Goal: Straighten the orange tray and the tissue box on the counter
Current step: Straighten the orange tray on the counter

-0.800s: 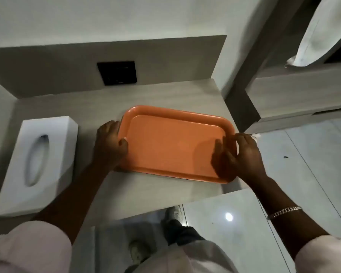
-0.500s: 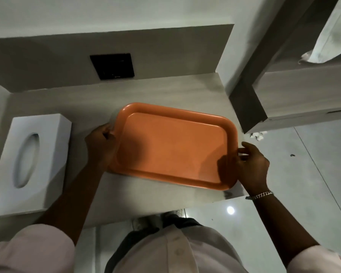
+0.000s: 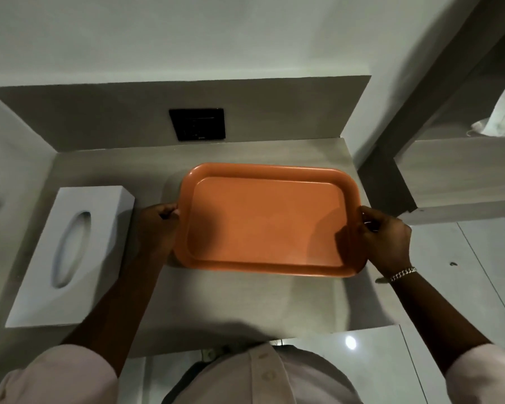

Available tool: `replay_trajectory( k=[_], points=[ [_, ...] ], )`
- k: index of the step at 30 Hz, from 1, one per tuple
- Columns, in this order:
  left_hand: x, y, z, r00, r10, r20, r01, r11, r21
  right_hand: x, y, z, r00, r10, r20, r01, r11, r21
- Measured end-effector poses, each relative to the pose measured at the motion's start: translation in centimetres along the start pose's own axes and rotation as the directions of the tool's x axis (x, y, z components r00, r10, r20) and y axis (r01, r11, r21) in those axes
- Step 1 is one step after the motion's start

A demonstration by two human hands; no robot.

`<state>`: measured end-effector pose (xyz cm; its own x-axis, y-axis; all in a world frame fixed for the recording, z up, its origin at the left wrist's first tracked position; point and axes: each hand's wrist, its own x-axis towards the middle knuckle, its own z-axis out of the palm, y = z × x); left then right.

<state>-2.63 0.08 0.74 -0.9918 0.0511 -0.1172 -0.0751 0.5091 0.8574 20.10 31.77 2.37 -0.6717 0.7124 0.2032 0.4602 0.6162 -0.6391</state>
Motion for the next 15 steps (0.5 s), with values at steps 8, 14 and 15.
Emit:
replay_trajectory(
  k=[8,14,15],
  points=[
    [4.0,-0.3,0.0,0.996,0.093,-0.014,-0.091,0.99,0.104,5.5,-1.1,2.2,0.997,0.02,0.077,-0.017,0.999,-0.045],
    [4.5,-0.1,0.3,0.995,0.096,-0.036,-0.088,0.978,0.191,6.4,-1.1,3.1,0.992,-0.029,0.121,0.035,0.998,-0.054],
    [4.3,-0.1,0.2,0.995,0.096,-0.034,-0.088,0.976,0.197,6.5,-1.1,3.2,0.992,-0.023,0.121,0.03,0.998,-0.057]
  ],
)
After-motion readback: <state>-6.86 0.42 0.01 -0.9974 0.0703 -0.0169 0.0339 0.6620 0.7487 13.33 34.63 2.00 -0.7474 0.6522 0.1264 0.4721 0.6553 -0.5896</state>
